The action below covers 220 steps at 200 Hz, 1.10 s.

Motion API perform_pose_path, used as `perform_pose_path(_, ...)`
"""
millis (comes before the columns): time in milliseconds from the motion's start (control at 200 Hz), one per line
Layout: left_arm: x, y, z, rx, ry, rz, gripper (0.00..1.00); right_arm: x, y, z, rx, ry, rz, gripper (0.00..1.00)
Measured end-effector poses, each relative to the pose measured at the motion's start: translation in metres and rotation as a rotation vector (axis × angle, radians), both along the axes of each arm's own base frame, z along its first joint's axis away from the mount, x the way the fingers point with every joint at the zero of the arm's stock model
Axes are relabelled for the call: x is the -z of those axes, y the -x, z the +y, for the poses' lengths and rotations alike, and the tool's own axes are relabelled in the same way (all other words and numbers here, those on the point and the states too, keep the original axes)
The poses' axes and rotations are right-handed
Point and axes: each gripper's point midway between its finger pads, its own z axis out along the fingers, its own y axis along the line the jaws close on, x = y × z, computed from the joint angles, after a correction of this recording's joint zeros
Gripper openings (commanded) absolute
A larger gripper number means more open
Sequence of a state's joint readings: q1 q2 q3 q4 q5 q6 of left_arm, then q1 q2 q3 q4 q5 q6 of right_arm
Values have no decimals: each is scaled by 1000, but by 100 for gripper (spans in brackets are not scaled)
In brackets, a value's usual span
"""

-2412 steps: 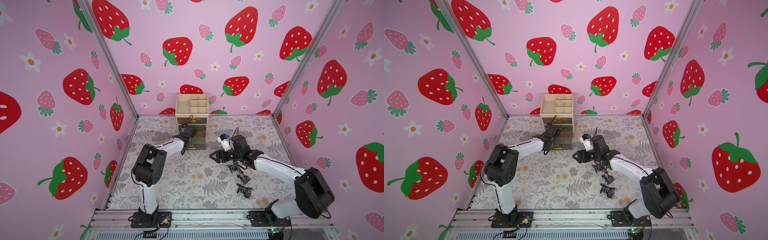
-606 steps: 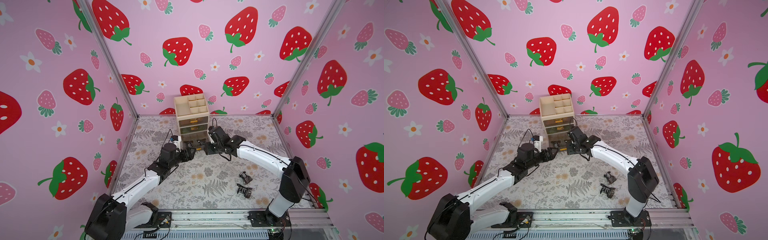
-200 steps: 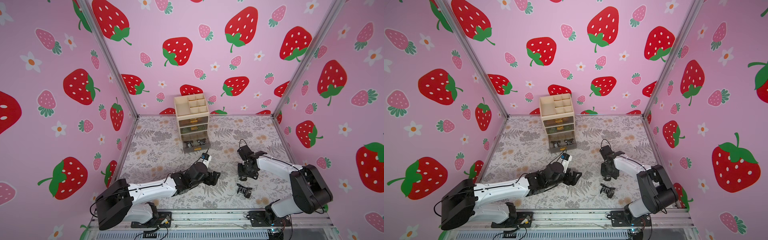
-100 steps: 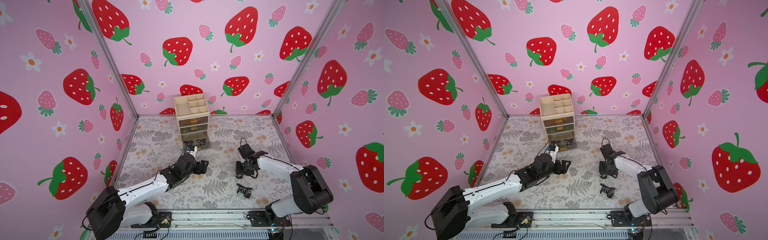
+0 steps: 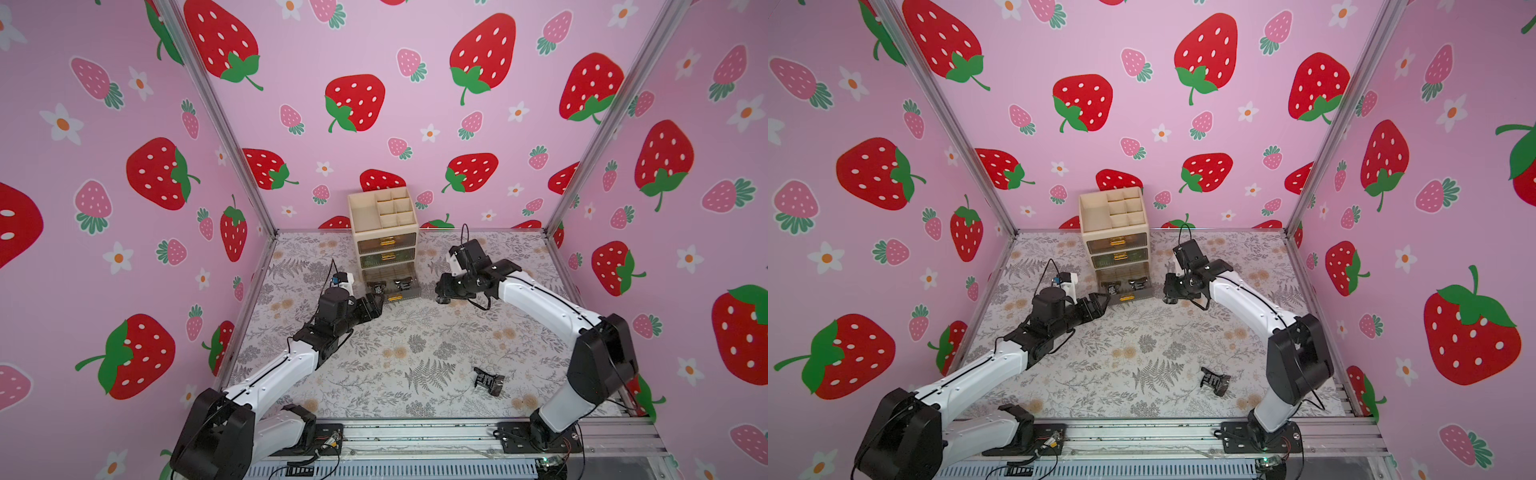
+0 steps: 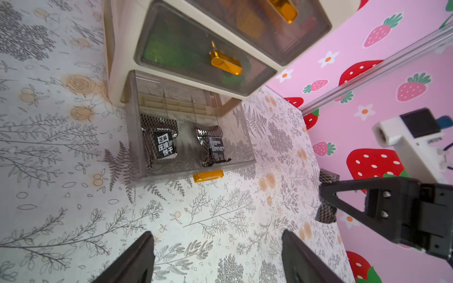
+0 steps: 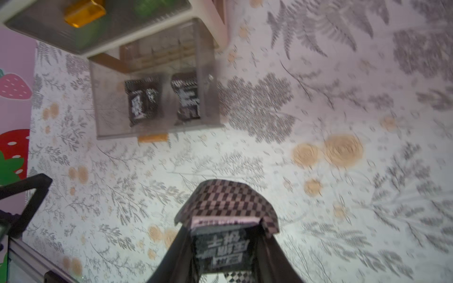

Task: Place the cookies into the drawer by color
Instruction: Pick up the cookie at the center of the board, then place the cookie in the drawer.

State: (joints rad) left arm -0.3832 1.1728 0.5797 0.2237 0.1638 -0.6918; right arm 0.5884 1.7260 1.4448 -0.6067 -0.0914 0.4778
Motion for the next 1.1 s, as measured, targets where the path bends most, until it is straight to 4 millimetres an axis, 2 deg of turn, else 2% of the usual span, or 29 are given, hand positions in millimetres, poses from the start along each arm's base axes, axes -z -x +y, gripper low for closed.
perform_pose_path(145, 8, -11, 7, -19, 29, 22, 84, 5, -26, 43, -78, 20, -11, 29)
perform_pose_path(285, 26, -18, 11, -36, 16, 61, 84, 24, -29, 67, -133, 42, 8, 29)
perform_pose_path(415, 43, -22, 11, -39, -5, 104, 84, 37, -28, 83, -169, 60, 15, 30)
perform_pose_path(545, 54, -25, 13, -49, -23, 124, 84, 41, -36, 98, -189, 73, -10, 29)
perform_pose_path(870, 61, -31, 20, -73, -50, 121, 84, 52, -52, 121, -222, 108, -59, 30)
perform_pose_path(1101, 58, -35, 23, -84, -51, 102, 84, 60, -65, 141, -246, 119, -87, 30)
